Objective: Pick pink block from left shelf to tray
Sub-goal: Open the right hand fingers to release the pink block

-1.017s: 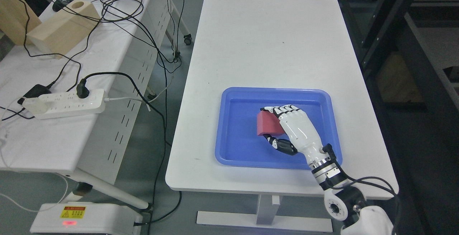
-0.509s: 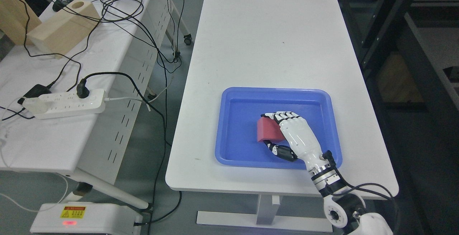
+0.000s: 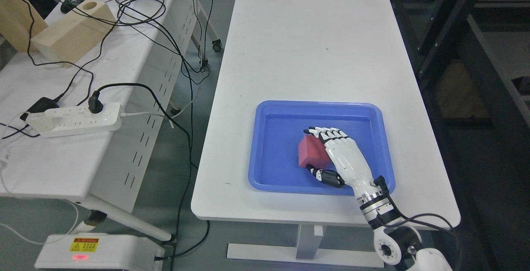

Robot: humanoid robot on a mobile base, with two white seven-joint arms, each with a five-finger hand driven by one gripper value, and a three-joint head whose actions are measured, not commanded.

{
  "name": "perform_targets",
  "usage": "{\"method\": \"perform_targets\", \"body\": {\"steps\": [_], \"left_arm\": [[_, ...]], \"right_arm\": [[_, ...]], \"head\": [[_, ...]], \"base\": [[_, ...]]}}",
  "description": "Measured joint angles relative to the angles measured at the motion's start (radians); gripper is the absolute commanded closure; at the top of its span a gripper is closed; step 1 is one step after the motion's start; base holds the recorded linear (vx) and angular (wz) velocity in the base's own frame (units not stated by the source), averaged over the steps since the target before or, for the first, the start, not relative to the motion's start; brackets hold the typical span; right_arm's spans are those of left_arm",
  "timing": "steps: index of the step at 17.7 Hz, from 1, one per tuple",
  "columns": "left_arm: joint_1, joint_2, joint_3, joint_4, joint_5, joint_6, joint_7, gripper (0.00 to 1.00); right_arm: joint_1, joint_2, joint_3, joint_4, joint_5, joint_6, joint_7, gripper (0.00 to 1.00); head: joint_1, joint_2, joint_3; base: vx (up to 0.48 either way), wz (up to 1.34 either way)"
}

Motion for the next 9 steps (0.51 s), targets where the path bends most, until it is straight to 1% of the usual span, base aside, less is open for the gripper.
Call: {"method": "perform_targets", "body": {"steps": [1,4,5,7,9], "left_arm": [[0.0,0.0,0.0,0.0,0.0,0.0,0.0,0.0],[0.0,0.0,0.0,0.0,0.0,0.0,0.0,0.0],[0.0,0.0,0.0,0.0,0.0,0.0,0.0,0.0],[0.0,0.0,0.0,0.0,0.0,0.0,0.0,0.0],[0.0,0.0,0.0,0.0,0.0,0.0,0.0,0.0]], "right_arm": [[0.0,0.001,0.0,0.0,-0.01,0.005,0.0,0.17],[0.001,0.002,-0.003,0.0,-0.045,0.011,0.0,0.04],[0.001,0.003,-0.007,0.0,-0.064,0.012,-0.001,0.01],[0.002,0.003,-0.019,0.0,-0.114,0.012,-0.003,0.01],[0.002,0.002,-0.035,-0.001,-0.173,0.012,0.021,0.01]], "head": [[0.0,0.0,0.0],[0.0,0.0,0.0],[0.0,0.0,0.0],[0.0,0.0,0.0],[0.0,0.0,0.0]], "base": [[0.0,0.0],[0.0,0.0],[0.0,0.0],[0.0,0.0],[0.0,0.0]]}}
